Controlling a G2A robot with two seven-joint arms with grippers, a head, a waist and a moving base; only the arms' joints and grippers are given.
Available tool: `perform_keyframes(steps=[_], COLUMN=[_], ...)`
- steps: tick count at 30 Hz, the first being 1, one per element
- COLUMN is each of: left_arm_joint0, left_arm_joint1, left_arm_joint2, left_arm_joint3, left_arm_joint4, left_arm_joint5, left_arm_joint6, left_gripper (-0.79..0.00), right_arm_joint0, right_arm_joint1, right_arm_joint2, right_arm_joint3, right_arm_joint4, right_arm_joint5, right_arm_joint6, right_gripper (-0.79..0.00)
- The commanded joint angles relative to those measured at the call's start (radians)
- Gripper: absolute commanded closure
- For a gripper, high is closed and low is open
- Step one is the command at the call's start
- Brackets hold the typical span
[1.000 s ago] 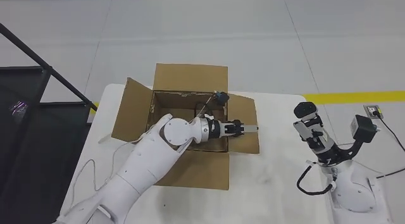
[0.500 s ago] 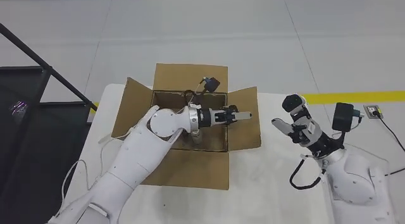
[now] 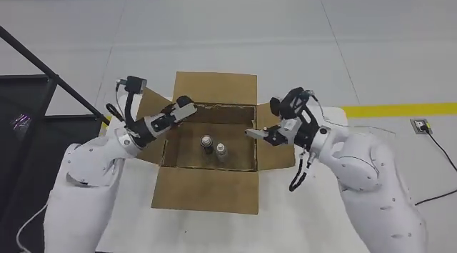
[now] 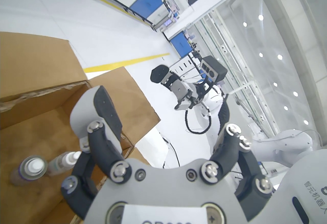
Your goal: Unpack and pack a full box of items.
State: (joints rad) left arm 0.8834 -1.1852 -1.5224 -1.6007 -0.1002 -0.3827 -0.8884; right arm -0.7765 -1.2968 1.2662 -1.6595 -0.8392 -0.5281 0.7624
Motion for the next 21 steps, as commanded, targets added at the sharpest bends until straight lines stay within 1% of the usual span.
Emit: perform_keyframes(steps=[1,4,7,9,12,15,21], left_arm_joint0=[0.06,0.131,0.199,0.24,0.288,0.319,0.319], left_arm_joint1=[0.011,0.024,0.033,0.037,0.042,0.047,0.047], left_arm_joint2=[-0.078,-0.164,-0.236,-0.281,-0.332,-0.36,-0.36], left_arm_joint3=[-0.038,-0.063,-0.07,-0.069,-0.061,-0.052,-0.052], left_arm_joint4=[-0.009,-0.026,-0.047,-0.063,-0.108,-0.133,-0.133], left_arm_joint5=[0.002,-0.006,-0.024,-0.034,-0.053,-0.065,-0.065], left_arm_joint6=[0.0,0.003,0.016,0.044,0.056,0.054,0.054], left_gripper=[-0.785,-0.785,-0.785,-0.785,-0.785,-0.785,-0.785], right_arm_joint0=[0.074,0.174,0.259,0.304,0.354,0.393,0.454], right_arm_joint1=[-0.012,-0.038,-0.072,-0.096,-0.128,-0.159,-0.214], right_arm_joint2=[-0.104,-0.25,-0.384,-0.449,-0.521,-0.586,-0.657], right_arm_joint3=[0.058,0.158,0.261,0.324,0.414,0.502,0.679], right_arm_joint4=[-0.024,-0.055,-0.053,-0.037,-0.017,-0.039,-0.062], right_arm_joint5=[0.018,0.062,0.105,0.132,0.156,0.204,0.275], right_arm_joint6=[0.068,0.158,0.216,0.222,0.201,0.19,0.119], right_gripper=[-0.785,-0.785,-0.785,-0.785,-0.785,-0.785,-0.785])
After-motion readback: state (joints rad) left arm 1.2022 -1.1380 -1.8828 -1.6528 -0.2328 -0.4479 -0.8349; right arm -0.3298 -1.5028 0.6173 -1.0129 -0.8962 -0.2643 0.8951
